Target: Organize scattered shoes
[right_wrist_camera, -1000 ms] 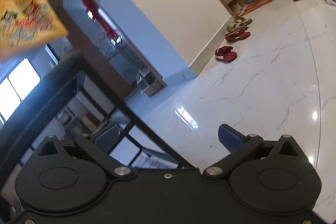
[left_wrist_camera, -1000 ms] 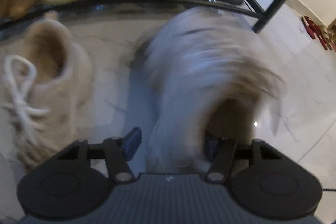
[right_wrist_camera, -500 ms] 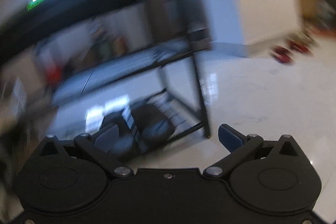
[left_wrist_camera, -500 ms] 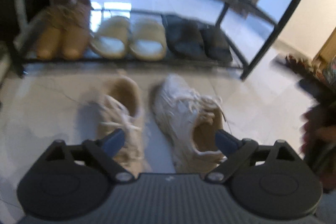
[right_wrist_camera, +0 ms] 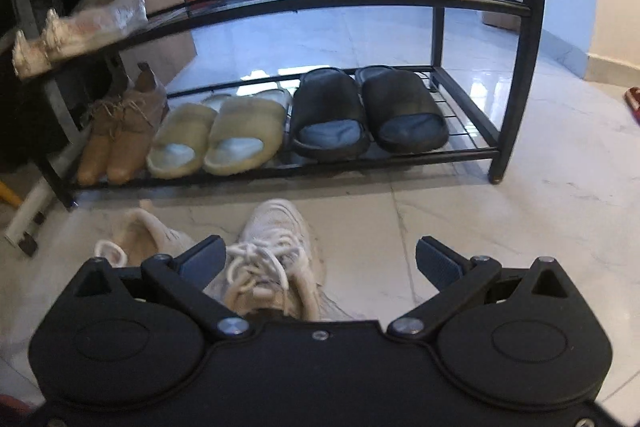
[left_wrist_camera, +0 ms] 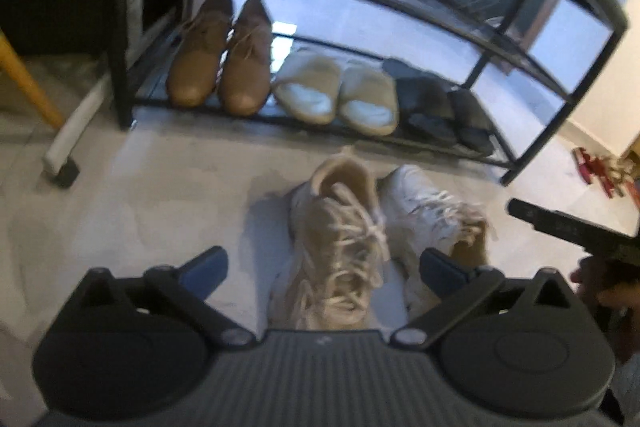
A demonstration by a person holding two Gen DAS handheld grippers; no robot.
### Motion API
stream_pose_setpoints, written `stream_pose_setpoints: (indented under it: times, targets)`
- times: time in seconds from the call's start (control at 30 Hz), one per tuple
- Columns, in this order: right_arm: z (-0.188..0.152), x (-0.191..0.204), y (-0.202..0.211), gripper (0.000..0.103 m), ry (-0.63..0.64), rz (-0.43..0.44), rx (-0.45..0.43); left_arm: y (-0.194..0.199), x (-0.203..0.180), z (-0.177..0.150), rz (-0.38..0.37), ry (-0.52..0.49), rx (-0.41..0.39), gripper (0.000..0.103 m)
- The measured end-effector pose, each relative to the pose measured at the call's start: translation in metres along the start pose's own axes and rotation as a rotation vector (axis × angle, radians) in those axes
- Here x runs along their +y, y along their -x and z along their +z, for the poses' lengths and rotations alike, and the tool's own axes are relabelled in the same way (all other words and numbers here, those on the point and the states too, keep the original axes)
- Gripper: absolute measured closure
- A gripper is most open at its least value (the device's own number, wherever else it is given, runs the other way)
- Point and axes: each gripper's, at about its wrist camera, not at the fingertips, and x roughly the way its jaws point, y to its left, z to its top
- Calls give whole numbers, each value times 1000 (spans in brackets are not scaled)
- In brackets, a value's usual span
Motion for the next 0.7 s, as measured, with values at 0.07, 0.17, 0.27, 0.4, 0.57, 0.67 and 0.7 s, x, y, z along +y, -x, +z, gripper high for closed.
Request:
stream_pose_setpoints:
  times: [0.07,0.17,0.27,0.4,0.57,0.67,0.7]
  targets:
    - [-4,4,-3,0,24,-12,14,-5,-1,1,22,-8,6,1]
    - [-7,13,-9,0,89,-26,23,-10,-1,2,35,-15,2,1]
    - [-8,27,-13,0,165,-29,17,-15,1,3,47,-8,18,1]
    - [-10,41,-13,0,223,-19,4,-21,5,4,52,3,53,1]
    - [-12,44,-19,0,238,-17,37,-19,4,2,81,-11,49,0]
    - [-12,41,-23,0,213,-12,57,-18,5,1,101,-5,42,0]
    - [-12,40,-24,0,205,-9,63,-18,5,0,108,1,42,0]
